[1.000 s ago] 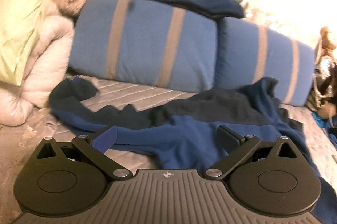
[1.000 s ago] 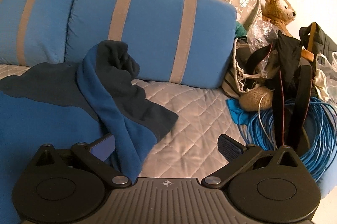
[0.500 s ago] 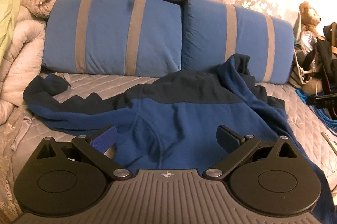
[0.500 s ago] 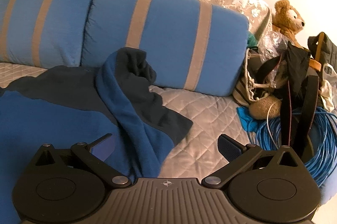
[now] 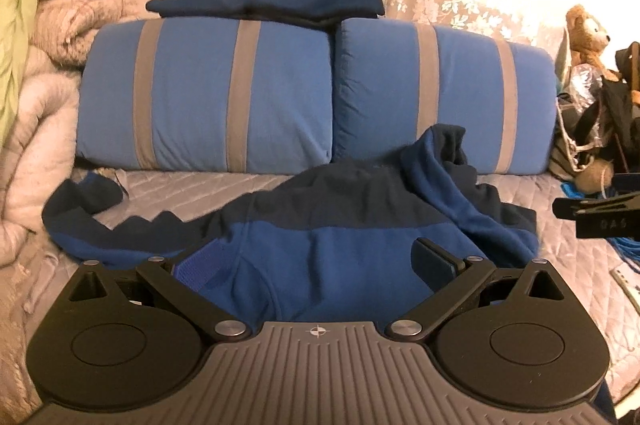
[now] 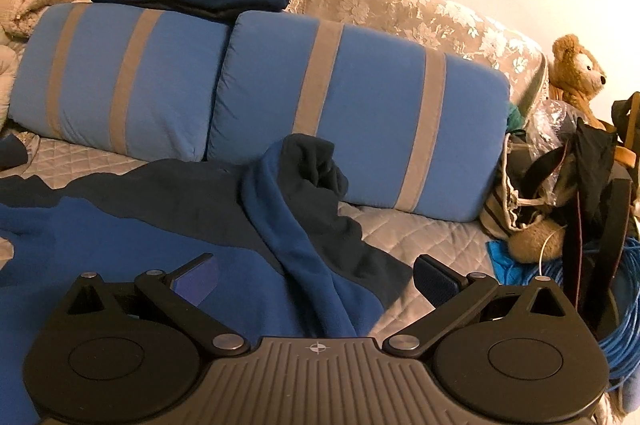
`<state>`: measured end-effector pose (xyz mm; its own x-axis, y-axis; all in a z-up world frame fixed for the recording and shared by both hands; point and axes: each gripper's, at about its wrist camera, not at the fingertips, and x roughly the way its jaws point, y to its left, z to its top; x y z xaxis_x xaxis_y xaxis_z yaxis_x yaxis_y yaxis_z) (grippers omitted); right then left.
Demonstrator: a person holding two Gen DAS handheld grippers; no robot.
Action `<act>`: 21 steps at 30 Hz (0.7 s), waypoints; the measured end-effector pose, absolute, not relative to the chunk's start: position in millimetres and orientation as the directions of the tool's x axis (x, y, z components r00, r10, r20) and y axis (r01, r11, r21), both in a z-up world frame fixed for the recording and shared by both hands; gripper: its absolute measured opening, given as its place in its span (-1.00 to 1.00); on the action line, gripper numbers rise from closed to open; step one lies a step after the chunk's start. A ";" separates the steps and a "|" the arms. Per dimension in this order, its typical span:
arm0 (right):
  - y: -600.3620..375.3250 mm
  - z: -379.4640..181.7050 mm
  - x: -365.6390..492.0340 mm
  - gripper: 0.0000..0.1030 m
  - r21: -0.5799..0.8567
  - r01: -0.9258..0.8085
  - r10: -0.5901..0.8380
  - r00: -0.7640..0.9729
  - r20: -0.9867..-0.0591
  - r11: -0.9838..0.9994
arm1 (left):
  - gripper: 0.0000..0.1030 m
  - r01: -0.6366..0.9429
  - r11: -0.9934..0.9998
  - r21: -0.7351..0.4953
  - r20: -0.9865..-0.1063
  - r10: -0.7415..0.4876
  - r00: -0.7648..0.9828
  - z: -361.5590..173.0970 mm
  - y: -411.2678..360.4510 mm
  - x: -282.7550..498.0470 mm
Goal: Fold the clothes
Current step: 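Move both grippers over the blue fleece jacket on the bed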
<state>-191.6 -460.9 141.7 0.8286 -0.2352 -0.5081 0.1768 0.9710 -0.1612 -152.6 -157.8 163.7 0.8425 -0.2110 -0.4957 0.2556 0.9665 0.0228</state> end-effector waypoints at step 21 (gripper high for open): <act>-505.3 69.2 -141.8 1.00 -0.102 0.267 -0.275 0.758 -0.592 0.958 | 1.00 0.201 0.968 0.152 -0.595 -0.073 0.801 132.2 -157.5 -128.3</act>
